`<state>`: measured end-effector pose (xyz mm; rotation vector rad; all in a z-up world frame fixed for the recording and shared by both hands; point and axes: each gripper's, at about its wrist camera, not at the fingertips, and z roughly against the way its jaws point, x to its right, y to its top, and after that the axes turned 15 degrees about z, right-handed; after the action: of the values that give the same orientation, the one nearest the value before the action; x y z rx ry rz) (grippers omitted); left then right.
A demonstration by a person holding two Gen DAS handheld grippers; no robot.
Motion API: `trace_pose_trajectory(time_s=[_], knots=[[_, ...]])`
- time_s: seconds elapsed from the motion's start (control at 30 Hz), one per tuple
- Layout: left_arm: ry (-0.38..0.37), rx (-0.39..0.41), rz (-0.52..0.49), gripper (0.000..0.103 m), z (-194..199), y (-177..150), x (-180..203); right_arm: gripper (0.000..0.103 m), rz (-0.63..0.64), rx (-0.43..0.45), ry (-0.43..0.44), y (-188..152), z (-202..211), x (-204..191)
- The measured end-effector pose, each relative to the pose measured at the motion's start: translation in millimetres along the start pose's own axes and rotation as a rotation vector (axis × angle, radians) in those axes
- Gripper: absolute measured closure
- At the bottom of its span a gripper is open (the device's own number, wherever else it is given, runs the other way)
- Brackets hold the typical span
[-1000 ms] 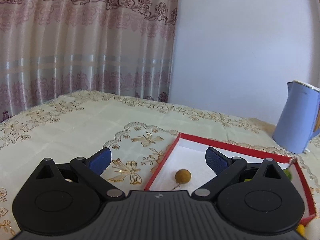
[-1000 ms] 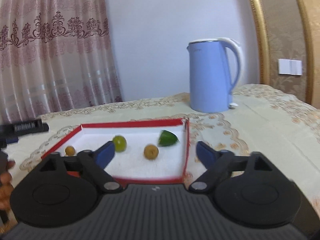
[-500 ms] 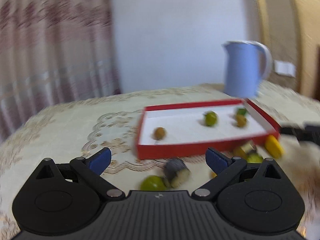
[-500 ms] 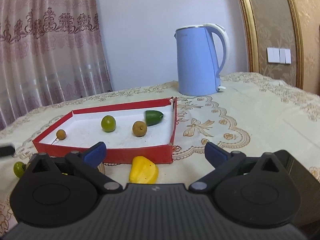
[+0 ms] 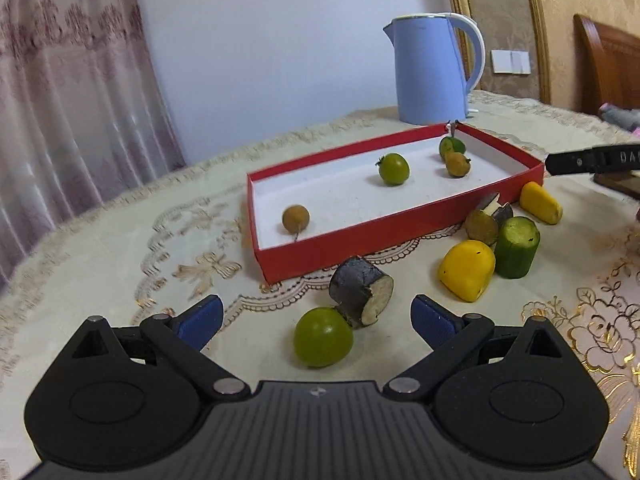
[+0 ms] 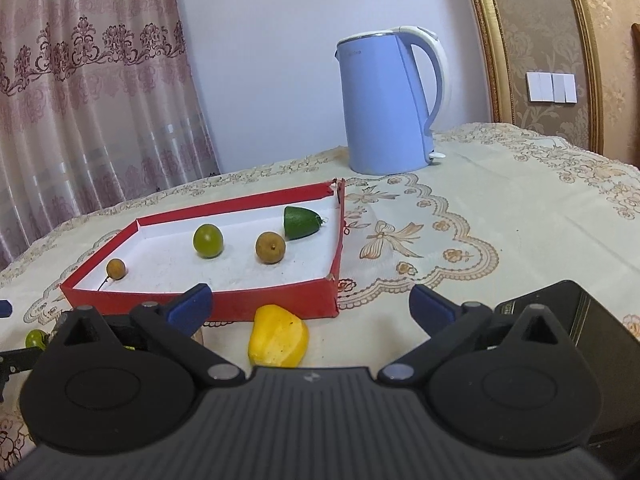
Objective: Organize fruits
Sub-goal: 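Lift the right gripper from the tray while the left gripper reaches the large green tomato, then close the left gripper on the large green tomato and lift it, then carry the tomato in the left gripper toward the tray while the right gripper grasps a yellow pepper piece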
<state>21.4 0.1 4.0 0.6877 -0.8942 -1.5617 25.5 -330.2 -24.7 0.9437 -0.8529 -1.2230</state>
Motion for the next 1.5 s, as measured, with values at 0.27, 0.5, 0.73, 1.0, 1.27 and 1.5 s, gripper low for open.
trace_pose_trajectory(time_s=[0.27,0.5,0.73,1.0,1.27,1.5], knots=[[-0.11,-0.101,-0.006,0.019,-12,7,-15,0.0,0.001,-0.013,-0.006,0,-1,-1],[-0.133,-0.18,0.036,0.07,-19,6,-26,0.0,0.001,-0.028,-0.007,0,-4,0],[-0.082,-0.116,-0.043,0.07,-7,-1,-4,0.0,-0.005,-0.03,-0.007,0,-5,1],[-0.041,0.016,-0.037,0.07,23,9,5,0.0,0.013,-0.02,0.027,0,-4,-1],[0.032,0.057,0.073,0.07,19,33,24,0.0,0.05,-0.027,0.011,2,-2,-7],[0.078,0.064,0.118,0.07,14,35,51,0.0,0.213,-0.013,0.047,7,10,-9]])
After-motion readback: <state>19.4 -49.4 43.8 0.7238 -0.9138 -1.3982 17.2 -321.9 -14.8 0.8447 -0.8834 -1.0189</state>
